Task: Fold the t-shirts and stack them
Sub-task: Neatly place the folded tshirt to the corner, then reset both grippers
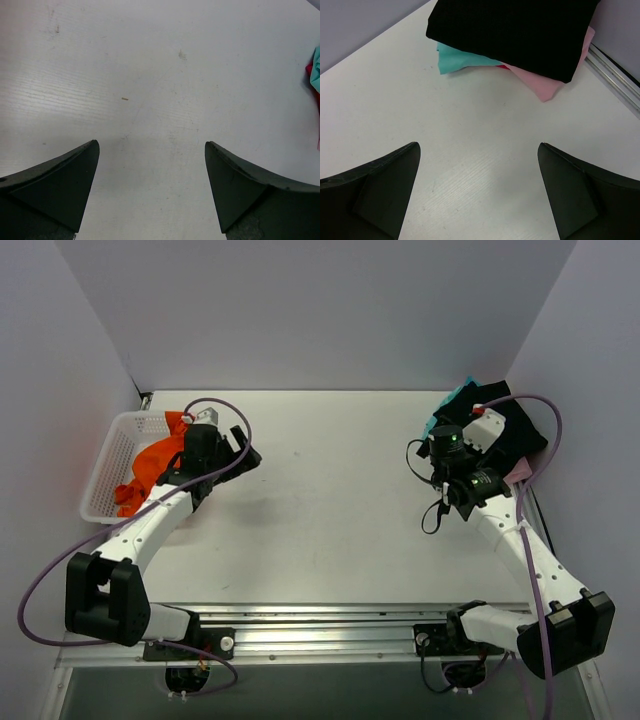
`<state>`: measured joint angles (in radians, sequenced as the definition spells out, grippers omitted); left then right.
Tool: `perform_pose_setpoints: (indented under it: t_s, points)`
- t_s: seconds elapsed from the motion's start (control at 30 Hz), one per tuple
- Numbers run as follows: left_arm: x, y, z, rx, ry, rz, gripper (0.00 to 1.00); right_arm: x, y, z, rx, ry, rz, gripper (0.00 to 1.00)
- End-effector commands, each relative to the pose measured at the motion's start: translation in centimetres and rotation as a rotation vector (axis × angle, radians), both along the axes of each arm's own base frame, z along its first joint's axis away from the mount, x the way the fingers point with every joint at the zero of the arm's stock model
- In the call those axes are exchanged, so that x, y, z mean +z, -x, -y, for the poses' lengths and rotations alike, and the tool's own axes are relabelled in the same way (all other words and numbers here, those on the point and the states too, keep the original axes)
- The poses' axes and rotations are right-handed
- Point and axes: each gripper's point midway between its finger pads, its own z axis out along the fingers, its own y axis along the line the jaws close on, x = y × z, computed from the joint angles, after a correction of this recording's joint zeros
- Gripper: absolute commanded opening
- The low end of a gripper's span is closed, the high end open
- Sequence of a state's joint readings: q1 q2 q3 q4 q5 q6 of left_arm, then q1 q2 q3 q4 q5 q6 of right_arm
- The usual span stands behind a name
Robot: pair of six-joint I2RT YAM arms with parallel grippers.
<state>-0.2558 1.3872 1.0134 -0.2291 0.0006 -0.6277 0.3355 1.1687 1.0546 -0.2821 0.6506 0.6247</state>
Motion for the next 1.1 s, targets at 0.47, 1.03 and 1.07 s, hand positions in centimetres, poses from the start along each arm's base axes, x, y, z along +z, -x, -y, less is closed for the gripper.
perform_pose_setpoints:
  t_s: [0.47,1.03,1.07]
  points:
    - [2.2,0.8,-0.9,0.010,-0.039,0.062,0.96,0.1,0.4,0.7,-0.034,0.046,-0.016,1.00]
    - [2.6,0.8,-1.8,0.030,-0.077,0.084,0.96,0.5,0.1,1.0,-0.053,0.068,-0.006,0.99]
    - [2.6,0.8,-2.0,0.037,-0.086,0.084,0.96,0.6,-0.1,1.0,-0.051,0.069,-0.001,1.00]
